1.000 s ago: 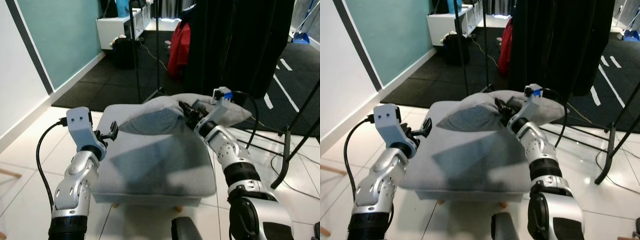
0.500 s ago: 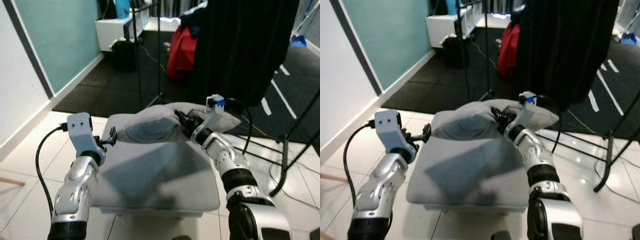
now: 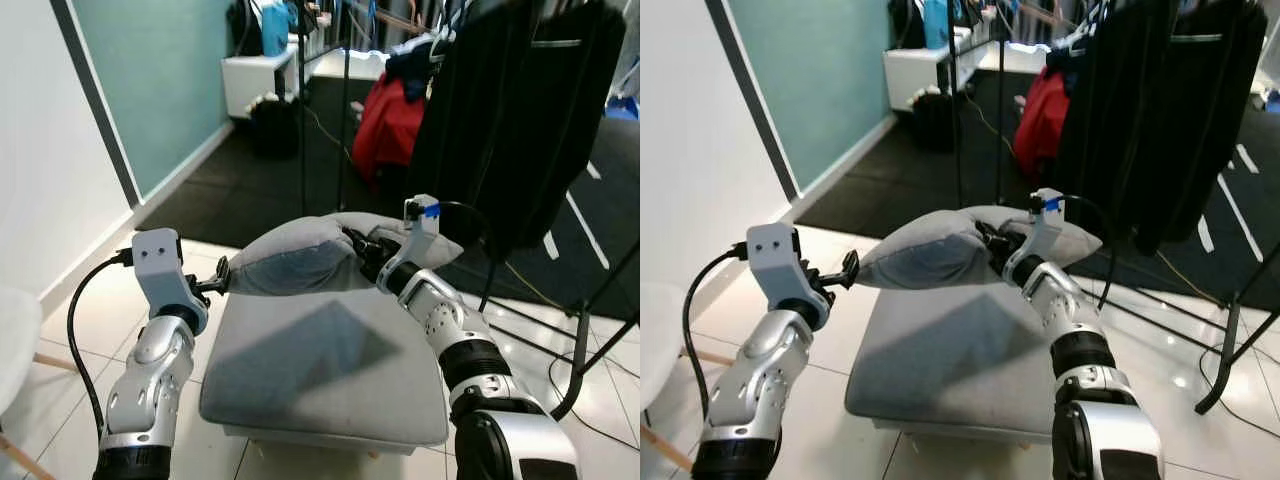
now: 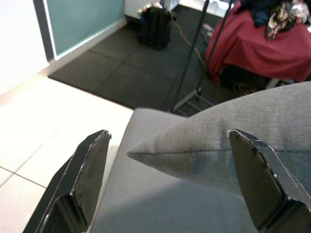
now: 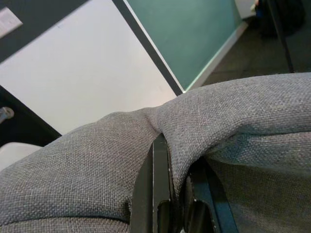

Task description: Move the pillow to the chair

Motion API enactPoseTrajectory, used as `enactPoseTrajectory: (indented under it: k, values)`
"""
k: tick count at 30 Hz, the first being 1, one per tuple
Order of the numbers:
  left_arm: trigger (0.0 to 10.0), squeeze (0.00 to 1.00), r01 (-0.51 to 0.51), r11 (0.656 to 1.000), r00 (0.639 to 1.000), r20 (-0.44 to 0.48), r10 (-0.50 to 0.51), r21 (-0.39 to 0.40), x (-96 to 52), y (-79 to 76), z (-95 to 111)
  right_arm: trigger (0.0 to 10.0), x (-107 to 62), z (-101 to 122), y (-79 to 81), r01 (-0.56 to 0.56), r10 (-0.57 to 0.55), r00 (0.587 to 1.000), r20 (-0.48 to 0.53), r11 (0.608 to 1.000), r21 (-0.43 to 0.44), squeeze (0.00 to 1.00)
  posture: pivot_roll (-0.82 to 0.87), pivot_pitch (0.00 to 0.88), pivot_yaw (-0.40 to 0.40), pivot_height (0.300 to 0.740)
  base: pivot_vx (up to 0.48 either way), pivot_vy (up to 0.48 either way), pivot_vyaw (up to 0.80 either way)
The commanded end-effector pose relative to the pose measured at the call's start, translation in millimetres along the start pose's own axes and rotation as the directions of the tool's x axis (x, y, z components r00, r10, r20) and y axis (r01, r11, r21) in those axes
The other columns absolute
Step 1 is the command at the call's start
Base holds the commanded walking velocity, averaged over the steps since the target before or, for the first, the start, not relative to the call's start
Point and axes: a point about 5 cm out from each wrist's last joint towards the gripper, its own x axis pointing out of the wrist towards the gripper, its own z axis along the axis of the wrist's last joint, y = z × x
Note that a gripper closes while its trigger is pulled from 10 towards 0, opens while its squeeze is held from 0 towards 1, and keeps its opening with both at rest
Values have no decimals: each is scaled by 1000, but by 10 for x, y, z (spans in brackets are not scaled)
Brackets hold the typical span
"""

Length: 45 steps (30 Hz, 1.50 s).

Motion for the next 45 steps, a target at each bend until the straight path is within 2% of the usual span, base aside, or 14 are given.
enactPoseTrajectory:
  k: [1, 6, 7, 8, 11, 12, 13, 14, 15, 18, 31, 32, 34, 45]
  values:
    - [10000, 0, -12, 1000, 1000, -2, 12, 21, -30, 29, -31, 10000, -6, 89, 22, -21, 22, 999, 48, 999, -36, 0, -166, 0, -29, 736, 0, 0, 0]
    - [10000, 0, -60, 997, 998, -22, 61, 52, -51, 104, -86, 10000, -50, 55, -62, 40, -38, 998, 42, 998, -45, 0, -168, 0, -29, 740, 0, 0, 0]
    - [10000, 0, -67, 996, 997, -31, 69, 60, -56, 115, -102, 10000, -61, 37, -125, 124, -123, 992, 20, 986, -114, 0, -168, 0, -31, 740, 0, 0, 0]
    - [10000, 0, -67, 996, 997, -31, 69, 60, -56, 115, -102, 10000, -61, 37, -125, 124, -123, 992, 20, 986, -114, 0, -168, 0, -31, 740, 0, 0, 0]
    - [10000, 0, -100, 990, 993, -46, 105, 95, -72, 158, -143, 10000, -130, 15, -223, 269, -254, 963, 89, 908, -321, 0, -169, 0, -35, 740, 0, 0, 0]
    - [10000, 0, -100, 990, 993, -46, 105, 95, -72, 158, -143, 10000, -130, 15, -223, 269, -254, 963, 89, 908, -321, 0, -169, 0, -35, 740, 0, 0, 0]
    - [10000, 0, -110, 988, 992, -56, 116, 108, -84, 176, -178, 10000, -161, -68, -193, 174, -169, 985, 40, 948, -266, 0, -168, 0, -39, 740, 0, 0, 0]
    - [10000, 0, -110, 988, 992, -56, 116, 108, -84, 176, -178, 10000, -161, -68, -193, 174, -169, 985, 40, 948, -266, 0, -168, 0, -39, 740, 0, 0, 0]
    - [10000, 0, -112, 987, 991, -61, 119, 113, -90, 181, -196, 10000, -166, -121, -160, 95, -96, 995, 6, 981, -167, 0, -168, 0, -39, 740, 0, 0, 0]
    - [10000, 0, -111, 986, 991, -67, 120, 124, -106, 183, -224, 10000, -172, -196, -124, 31, -35, 999, -32, 993, -116, 0, -167, 0, -40, 740, 0, 0, 738]
    - [10000, 0, -89, 989, 991, -84, 100, 119, -131, 176, -270, 10000, -143, -315, -13, -39, 29, 997, -68, 989, -144, 0, -165, 0, -42, 740, 0, 0, 734]
    - [10000, 0, -78, 991, 992, -91, 88, 110, -131, 172, -278, 10000, -151, -346, 47, -108, 92, 990, -110, 982, -154, 0, -166, 0, -41, 740, 0, 0, 731]
    - [10000, 0, -71, 992, 992, -95, 81, 105, -130, 170, -282, 10000, -157, -365, 81, -146, 124, 983, -137, 976, -161, 0, -166, 0, -40, 740, 0, 0, 731]
    - [10000, 0, -60, 994, 993, -98, 68, 91, -137, 170, -274, 10000, -167, -415, 62, -125, 101, 983, -152, 978, -165, 0, -164, 0, -38, 740, 0, 0, 732]
